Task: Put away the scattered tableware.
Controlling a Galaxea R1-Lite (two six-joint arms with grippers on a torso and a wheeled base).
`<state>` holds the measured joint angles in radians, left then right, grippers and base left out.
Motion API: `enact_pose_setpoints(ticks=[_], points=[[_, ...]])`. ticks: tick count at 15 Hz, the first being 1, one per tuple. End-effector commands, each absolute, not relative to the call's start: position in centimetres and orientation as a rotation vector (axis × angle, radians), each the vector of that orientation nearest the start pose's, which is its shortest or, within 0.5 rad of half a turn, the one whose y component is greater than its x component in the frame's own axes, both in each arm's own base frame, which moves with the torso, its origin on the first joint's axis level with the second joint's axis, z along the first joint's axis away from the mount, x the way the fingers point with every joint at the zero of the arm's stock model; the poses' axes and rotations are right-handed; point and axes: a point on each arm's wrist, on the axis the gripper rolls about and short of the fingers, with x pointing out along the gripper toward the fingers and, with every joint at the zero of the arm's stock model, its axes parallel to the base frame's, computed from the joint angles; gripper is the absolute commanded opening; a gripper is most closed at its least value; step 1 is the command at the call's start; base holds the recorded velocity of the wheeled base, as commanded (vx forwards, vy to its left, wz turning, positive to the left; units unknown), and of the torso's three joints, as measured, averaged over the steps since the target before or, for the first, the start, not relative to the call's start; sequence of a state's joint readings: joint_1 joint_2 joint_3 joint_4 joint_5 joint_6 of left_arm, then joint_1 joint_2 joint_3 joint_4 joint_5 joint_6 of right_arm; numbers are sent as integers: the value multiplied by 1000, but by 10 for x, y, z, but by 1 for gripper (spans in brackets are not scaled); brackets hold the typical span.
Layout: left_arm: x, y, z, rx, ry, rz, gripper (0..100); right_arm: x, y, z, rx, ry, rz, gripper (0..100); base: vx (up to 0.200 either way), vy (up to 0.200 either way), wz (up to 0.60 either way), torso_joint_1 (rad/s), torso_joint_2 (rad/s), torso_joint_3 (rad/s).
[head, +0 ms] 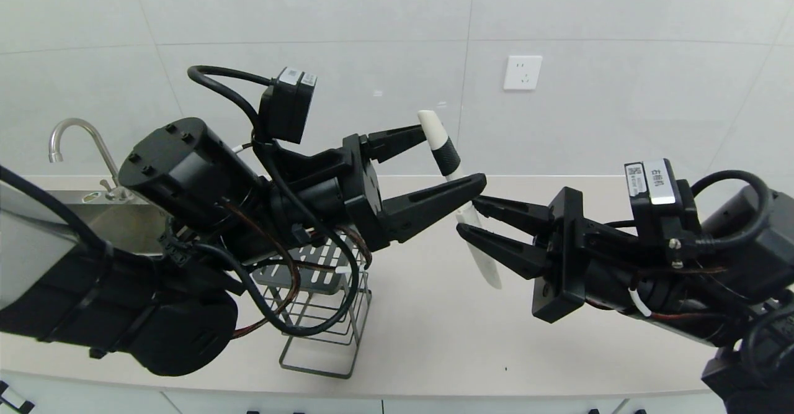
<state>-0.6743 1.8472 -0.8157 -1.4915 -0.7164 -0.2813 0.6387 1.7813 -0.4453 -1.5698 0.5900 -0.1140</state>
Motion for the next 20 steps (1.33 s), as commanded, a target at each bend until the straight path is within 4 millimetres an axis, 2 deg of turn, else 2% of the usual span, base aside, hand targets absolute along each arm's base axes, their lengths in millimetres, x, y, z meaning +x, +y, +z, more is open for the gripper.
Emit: enact_pose_setpoints(ticks=[1, 5, 10, 11, 14, 19, 20], points=[[245, -219, 222, -222, -319, -1433, 100, 207, 170, 172, -93, -353, 1205, 0, 0, 0, 0, 0, 0, 0], [242, -231, 222, -242, -311, -1467, 100, 208, 170, 173, -92, -356, 1203, 0, 0, 0, 0, 0, 0, 0], [242, -236, 232, -248, -353, -1473, 100, 209, 171, 175, -92, -365, 1200, 0, 0, 0, 0, 0, 0, 0], [242, -236, 233, -250, -357, -1474, 0, 209, 171, 176, -92, -369, 1200, 0, 0, 0, 0, 0, 0, 0], [243, -237, 231, -248, -353, -1473, 0, 212, 173, 183, -90, -403, 1194, 0, 0, 0, 0, 0, 0, 0], [245, -239, 235, -252, -376, -1465, 0, 214, 173, 183, -91, -406, 1191, 0, 0, 0, 0, 0, 0, 0], [246, -239, 235, -257, -375, -1452, 0, 214, 173, 181, -94, -399, 1190, 100, 0, 0, 0, 0, 0, 0]])
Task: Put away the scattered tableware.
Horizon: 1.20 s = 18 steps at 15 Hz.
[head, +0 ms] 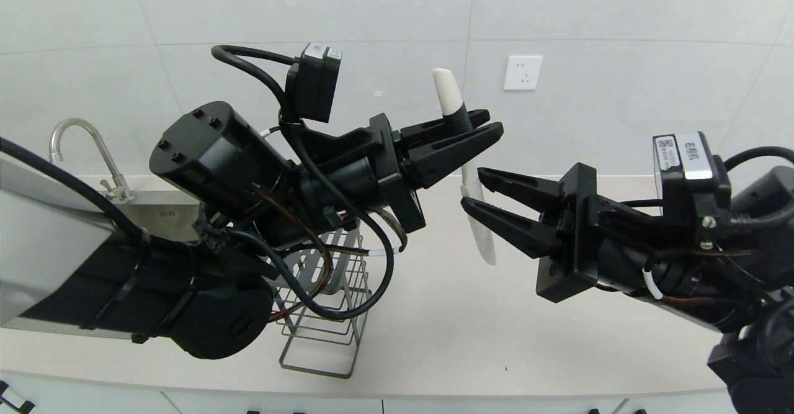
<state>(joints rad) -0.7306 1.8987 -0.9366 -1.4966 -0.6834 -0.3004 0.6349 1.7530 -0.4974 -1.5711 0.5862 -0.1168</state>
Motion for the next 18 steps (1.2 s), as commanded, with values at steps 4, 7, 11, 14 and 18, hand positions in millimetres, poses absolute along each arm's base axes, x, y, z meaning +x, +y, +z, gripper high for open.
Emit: enact_pose_setpoints(ticks=[4, 7, 11, 14, 18], points=[[249, -236, 234, -260, -371, -1425, 0, 207, 167, 173, -94, -352, 1189, 100, 0, 0, 0, 0, 0, 0], [250, -232, 232, -261, -368, -1394, 0, 179, 130, 176, -102, -341, 1119, 100, 0, 0, 0, 0, 0, 0], [248, -224, 239, -254, -393, -1373, 0, 139, 70, 177, -142, -363, 930, 100, 0, 0, 0, 0, 0, 0], [241, -197, 238, -217, -387, -1313, 0, 99, 37, 184, -182, -452, 775, 100, 0, 0, 0, 0, 0, 0], [216, -166, 246, -187, -424, -1268, 0, 39, 16, 201, -297, -687, 593, 100, 0, 0, 0, 0, 0, 0]])
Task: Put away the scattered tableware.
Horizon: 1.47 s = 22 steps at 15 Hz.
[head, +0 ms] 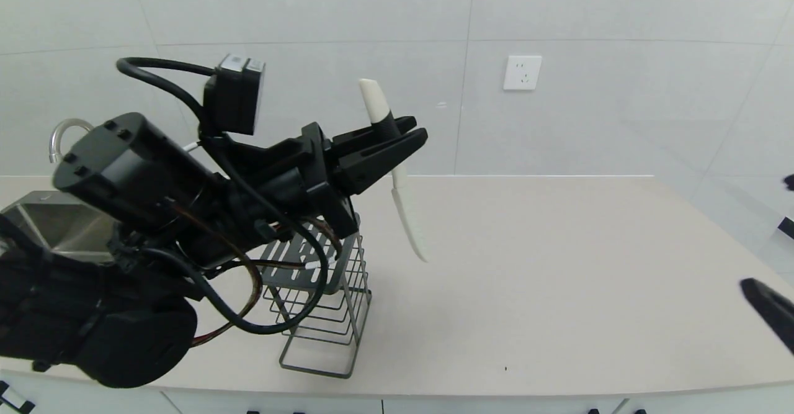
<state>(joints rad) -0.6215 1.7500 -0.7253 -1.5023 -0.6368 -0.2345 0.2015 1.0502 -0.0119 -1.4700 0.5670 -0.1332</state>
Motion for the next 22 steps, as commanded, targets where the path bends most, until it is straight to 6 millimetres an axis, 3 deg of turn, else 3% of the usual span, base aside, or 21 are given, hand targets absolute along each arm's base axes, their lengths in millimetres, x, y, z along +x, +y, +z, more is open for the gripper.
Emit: enact_pose_setpoints(ticks=[1, 2, 3, 4, 7, 10, 13, 14, 19, 22], points=[[212, -162, 253, -188, -449, -1262, 0, 24, 14, 198, -313, -714, 585, 100, 0, 0, 0, 0, 0, 0], [211, -161, 254, -188, -453, -1262, 0, 20, 14, 197, -316, -721, 584, 100, 0, 0, 0, 0, 0, 0], [205, -157, 261, -187, -476, -1262, 0, -6, 12, 182, -324, -704, 583, 100, 0, 0, 0, 0, 0, 0], [205, -157, 261, -185, -478, -1260, 0, -18, 11, 171, -331, -678, 583, 100, 0, 0, 0, 0, 0, 0], [208, -159, 257, -162, -480, -1255, 0, -40, 9, 157, -332, -664, 552, 100, 0, 0, 0, 0, 0, 0], [211, -162, 253, -160, -465, -1252, 0, -35, 12, 136, -327, -591, 503, 100, 0, 0, 0, 0, 0, 0], [213, -162, 251, -164, -462, -1234, 0, -29, 7, 108, -220, -350, 291, 100, 0, 0, 0, 0, 0, 0], [214, -163, 250, -168, -456, -1221, 0, -24, 4, 85, -134, -102, 189, 100, 0, 0, 0, 0, 0, 0], [217, -155, 238, -174, -414, -1121, 0, -23, 1, 76, -58, -5, 52, 100, 0, 0, 0, 0, 0, 0], [223, -143, 236, -58, -451, -1046, 0, -23, 1, 76, -48, -5, 29, 100, 0, 0, 0, 0, 0, 0]])
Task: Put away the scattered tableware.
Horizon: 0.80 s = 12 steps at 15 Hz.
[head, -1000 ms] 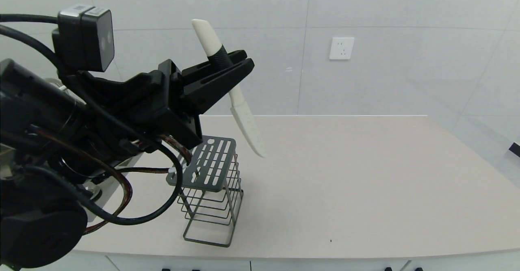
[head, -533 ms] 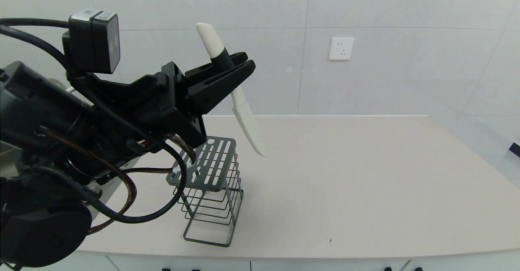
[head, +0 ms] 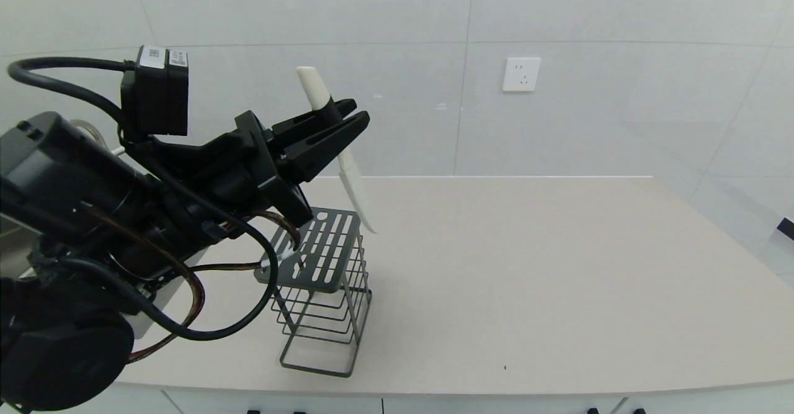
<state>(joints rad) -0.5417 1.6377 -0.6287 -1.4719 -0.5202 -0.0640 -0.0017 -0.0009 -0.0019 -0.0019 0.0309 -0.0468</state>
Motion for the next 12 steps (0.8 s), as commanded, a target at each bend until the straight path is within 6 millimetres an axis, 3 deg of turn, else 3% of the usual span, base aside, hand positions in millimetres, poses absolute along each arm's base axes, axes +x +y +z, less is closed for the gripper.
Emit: enact_pose_setpoints(ticks=[1, 6, 10, 12], points=[[220, -142, 237, -54, -456, -1045, 0, -23, 1, 76, -41, -4, 31, 100, 0, 0, 0, 0, 0, 0], [211, -135, 240, -19, -477, -1059, 0, -23, 1, 76, 18, 2, 31, 100, 0, 0, 0, 0, 0, 0], [222, -101, 238, 75, -468, -1128, 0, -23, 1, 76, 18, 2, 31, 100, 0, 0, 0, 0, 0, 0], [223, -102, 237, 78, -462, -1137, 0, -23, 1, 76, 18, 2, 31, 100, 0, 0, 0, 0, 0, 0]])
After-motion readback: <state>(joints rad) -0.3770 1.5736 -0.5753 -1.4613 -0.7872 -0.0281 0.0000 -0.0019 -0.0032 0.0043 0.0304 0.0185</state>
